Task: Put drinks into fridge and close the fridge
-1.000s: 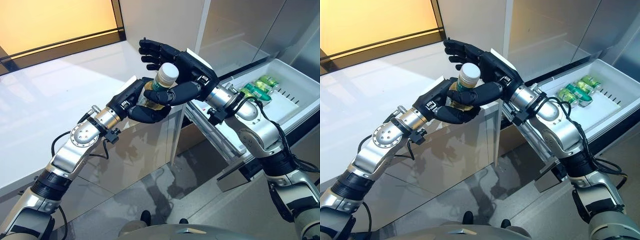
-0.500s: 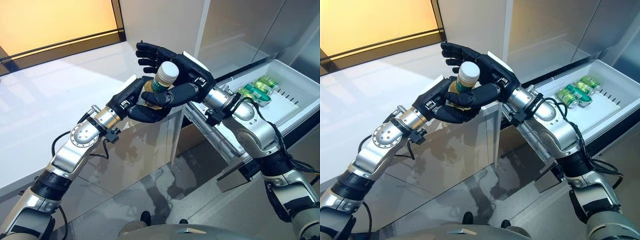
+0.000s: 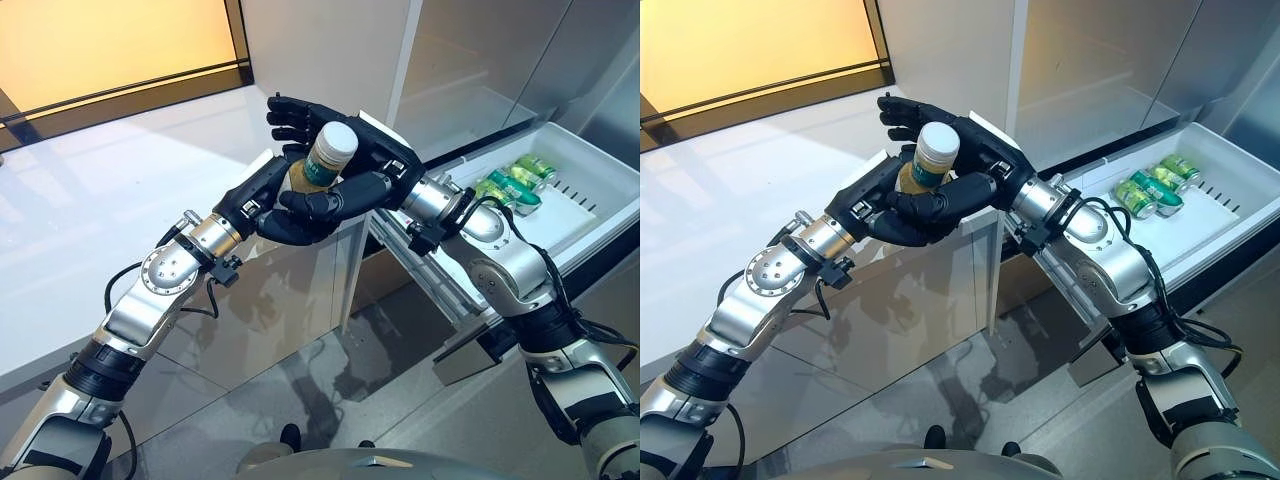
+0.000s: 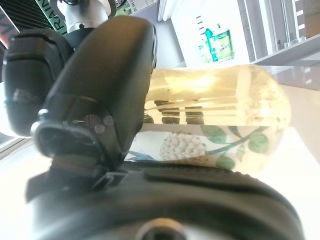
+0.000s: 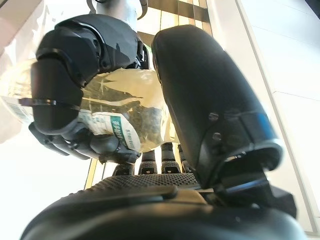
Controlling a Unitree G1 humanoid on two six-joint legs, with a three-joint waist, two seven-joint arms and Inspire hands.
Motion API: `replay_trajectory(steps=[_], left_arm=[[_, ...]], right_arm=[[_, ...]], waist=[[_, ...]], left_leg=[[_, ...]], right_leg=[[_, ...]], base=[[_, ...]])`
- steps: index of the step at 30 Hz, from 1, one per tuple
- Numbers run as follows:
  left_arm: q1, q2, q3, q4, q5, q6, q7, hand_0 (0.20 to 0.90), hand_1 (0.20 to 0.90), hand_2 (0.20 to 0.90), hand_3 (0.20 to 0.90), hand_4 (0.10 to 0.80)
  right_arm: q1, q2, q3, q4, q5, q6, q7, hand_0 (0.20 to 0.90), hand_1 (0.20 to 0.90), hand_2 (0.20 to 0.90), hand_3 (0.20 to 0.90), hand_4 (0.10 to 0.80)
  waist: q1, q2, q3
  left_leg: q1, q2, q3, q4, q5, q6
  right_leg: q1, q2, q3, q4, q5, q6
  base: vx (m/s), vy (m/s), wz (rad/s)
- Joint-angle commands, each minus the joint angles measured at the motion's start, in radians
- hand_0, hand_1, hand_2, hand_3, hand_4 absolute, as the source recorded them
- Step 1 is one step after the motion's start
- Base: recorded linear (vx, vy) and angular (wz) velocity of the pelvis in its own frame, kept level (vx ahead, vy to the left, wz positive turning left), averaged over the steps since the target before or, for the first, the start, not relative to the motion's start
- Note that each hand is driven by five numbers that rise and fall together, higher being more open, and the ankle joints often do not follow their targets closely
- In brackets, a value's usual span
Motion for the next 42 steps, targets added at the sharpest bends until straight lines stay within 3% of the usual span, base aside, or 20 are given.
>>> replay_trajectory(steps=[1,15,16,17,18,39,40,41,42], left_arm=[[-0.269,-0.056,0.057,-0.073,-0.144,-0.220,0.035,0.300,0.300,0.300,0.200,0.100],[-0.270,-0.076,0.049,-0.088,-0.184,-0.214,0.015,0.300,0.300,0.300,0.200,0.100],[-0.272,-0.077,0.047,-0.089,-0.191,-0.212,0.014,0.300,0.300,0.300,0.200,0.100],[-0.272,-0.078,0.047,-0.090,-0.192,-0.213,0.013,0.300,0.300,0.300,0.200,0.100],[-0.272,-0.079,0.048,-0.091,-0.194,-0.213,0.011,0.300,0.300,0.300,0.200,0.100],[-0.276,-0.111,0.027,-0.105,-0.226,-0.196,-0.002,0.300,0.300,0.300,0.200,0.100],[-0.273,-0.110,0.029,-0.104,-0.229,-0.194,-0.001,0.375,0.375,0.375,0.288,0.188],[-0.271,-0.109,0.030,-0.104,-0.231,-0.191,-0.003,0.538,0.538,0.538,0.477,0.377],[-0.270,-0.109,0.031,-0.103,-0.228,-0.185,0.001,0.582,0.582,0.582,0.529,0.429]], right_arm=[[-0.052,0.026,0.014,0.012,-0.023,-0.058,0.006,0.900,0.900,0.900,0.900,0.800],[-0.072,0.014,0.046,0.009,-0.094,-0.077,0.039,0.900,0.900,0.900,0.900,0.800],[-0.075,0.014,0.050,0.011,-0.112,-0.070,0.037,0.507,0.507,0.507,0.442,0.342],[-0.076,0.013,0.050,0.012,-0.117,-0.071,0.037,0.507,0.507,0.507,0.442,0.342],[-0.077,0.011,0.053,0.013,-0.115,-0.068,0.043,0.300,0.300,0.300,0.200,0.100],[-0.089,0.042,0.075,0.026,-0.122,-0.089,0.003,0.300,0.300,0.300,0.200,0.100],[-0.087,0.043,0.073,0.022,-0.121,-0.095,-0.001,0.300,0.300,0.300,0.200,0.100],[-0.086,0.044,0.071,0.021,-0.121,-0.102,-0.009,0.300,0.300,0.300,0.200,0.100],[-0.087,0.046,0.068,0.021,-0.121,-0.107,-0.017,0.300,0.300,0.300,0.200,0.100]], waist=[[0.002,-0.020,-0.125],[0.000,-0.021,-0.125],[0.001,-0.020,-0.124],[0.001,-0.020,-0.124],[0.001,-0.020,-0.124],[0.003,-0.019,-0.120],[0.003,-0.019,-0.120],[0.003,-0.019,-0.121],[0.003,-0.018,-0.121]], left_leg=[[0.011,-0.045,0.008,0.001,-0.084,0.026],[0.013,-0.043,0.010,0.001,-0.084,0.025],[0.013,-0.043,0.010,0.001,-0.084,0.025],[0.014,-0.043,0.010,0.001,-0.084,0.025],[0.014,-0.044,0.010,0.001,-0.084,0.025],[0.016,-0.044,0.010,0.001,-0.084,0.028],[0.016,-0.044,0.011,0.001,-0.084,0.028],[0.016,-0.043,0.011,0.001,-0.084,0.028],[0.016,-0.043,0.011,0.001,-0.083,0.028]], right_leg=[[-0.035,-0.019,0.010,0.024,0.026,0.059],[-0.034,-0.019,0.013,0.024,0.026,0.059],[-0.034,-0.019,0.013,0.025,0.025,0.059],[-0.034,-0.019,0.013,0.025,0.025,0.058],[-0.034,-0.019,0.013,0.025,0.025,0.058],[-0.033,-0.018,0.013,0.029,0.024,0.058],[-0.034,-0.018,0.013,0.029,0.024,0.058],[-0.034,-0.018,0.013,0.029,0.025,0.058],[-0.034,-0.019,0.013,0.030,0.025,0.058]], base=[[0.000,0.000,0.00],[0.000,0.000,0.00],[0.000,0.000,0.00],[0.000,0.000,0.00],[0.000,0.000,0.00],[0.000,0.000,0.00],[0.000,0.000,0.00],[0.000,0.000,0.00],[0.000,0.000,0.00]])
